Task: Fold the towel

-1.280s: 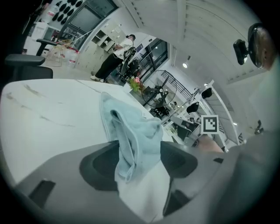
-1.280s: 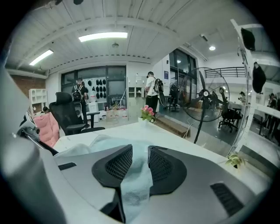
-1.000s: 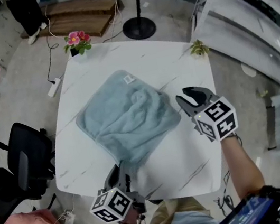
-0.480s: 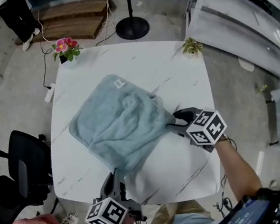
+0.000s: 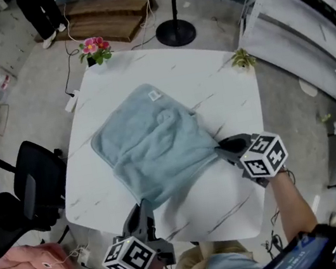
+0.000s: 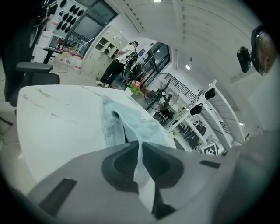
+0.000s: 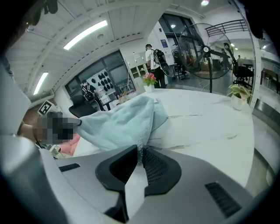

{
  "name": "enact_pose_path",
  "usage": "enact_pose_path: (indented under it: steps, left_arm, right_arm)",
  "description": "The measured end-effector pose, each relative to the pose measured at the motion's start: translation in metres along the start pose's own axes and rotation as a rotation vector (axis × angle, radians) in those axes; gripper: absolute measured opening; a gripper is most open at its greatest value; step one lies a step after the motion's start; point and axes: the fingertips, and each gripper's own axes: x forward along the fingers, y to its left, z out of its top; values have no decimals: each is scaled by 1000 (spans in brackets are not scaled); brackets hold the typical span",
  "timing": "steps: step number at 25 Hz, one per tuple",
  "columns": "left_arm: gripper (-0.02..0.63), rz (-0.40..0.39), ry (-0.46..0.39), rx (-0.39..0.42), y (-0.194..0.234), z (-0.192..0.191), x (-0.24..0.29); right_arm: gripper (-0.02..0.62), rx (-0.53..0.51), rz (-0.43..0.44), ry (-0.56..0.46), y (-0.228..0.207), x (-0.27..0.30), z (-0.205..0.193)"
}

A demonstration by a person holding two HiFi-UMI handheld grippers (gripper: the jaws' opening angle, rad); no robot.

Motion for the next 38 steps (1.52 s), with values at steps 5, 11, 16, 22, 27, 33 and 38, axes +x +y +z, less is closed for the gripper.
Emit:
enact_pose_path:
  steps: [5,11,16,22,27,33,38]
  left_arm:
    - [25,-31,-65,-37,-34,-13,-44]
    - [25,-133,-127,-191,-82,-61,-110]
    - [25,-149,-102,-228,-107,-135,-152]
    - [25,-124,-35,-284,-124,-224,-172]
    - [25,-80,-31,-344,-140,-273,-185]
    - [25,-35,-29,-397,-145,-314,-201]
    - [25,-10,-29,-447,-149,-331,-208]
  right_arm:
    - [51,-33,12,-90,24,-58,4]
    - [49,-56,14,-149,60,-143,-27]
    - [49,-45,25,-138,84,-198,-86]
    - [49,-7,23,-120,85,-249,-151]
    - [49,6,29,-99,78,-282,-193]
    - [49,11,51,-58,81,-293,-230]
    - [49,38,72,-44,79,-303,-243]
